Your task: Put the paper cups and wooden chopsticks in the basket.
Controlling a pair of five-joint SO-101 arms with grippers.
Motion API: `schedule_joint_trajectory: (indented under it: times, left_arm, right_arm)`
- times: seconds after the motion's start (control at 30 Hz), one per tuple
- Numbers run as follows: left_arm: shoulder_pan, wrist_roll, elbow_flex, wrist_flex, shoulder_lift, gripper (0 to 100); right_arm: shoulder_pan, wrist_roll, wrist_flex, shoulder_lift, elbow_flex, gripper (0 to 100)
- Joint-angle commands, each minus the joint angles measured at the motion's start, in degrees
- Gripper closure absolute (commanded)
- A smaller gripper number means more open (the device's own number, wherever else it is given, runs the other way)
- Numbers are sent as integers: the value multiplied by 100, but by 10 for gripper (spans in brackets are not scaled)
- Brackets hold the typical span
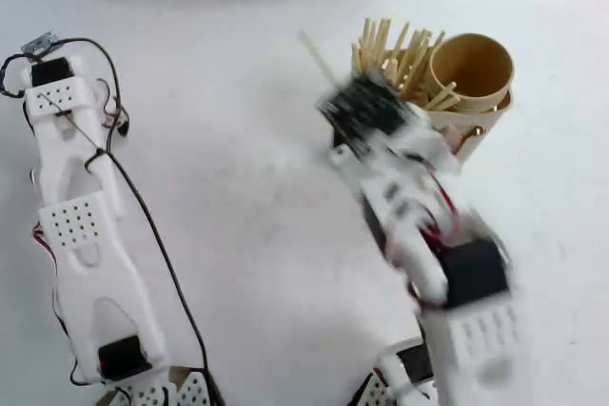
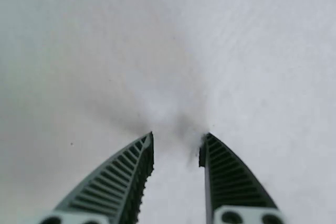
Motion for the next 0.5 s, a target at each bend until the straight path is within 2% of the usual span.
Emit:
schedule_joint_trajectory:
  times: [0.0, 0.2, 0.33, 0.47]
  left_arm:
    - [48, 18, -273, -70, -75, 842]
    - [48, 18, -273, -70, -66, 842]
    - [48, 18, -264, -53, -66, 842]
    - [48, 18, -264, -53, -66, 842]
  right_arm:
    - [136, -448, -286, -1288, -44, 982]
    - [180, -1160, -2264, -1332, 26, 982]
    - [224, -1275, -3530, -497, 176, 981]
    - [602, -1301, -4259, 611, 220, 981]
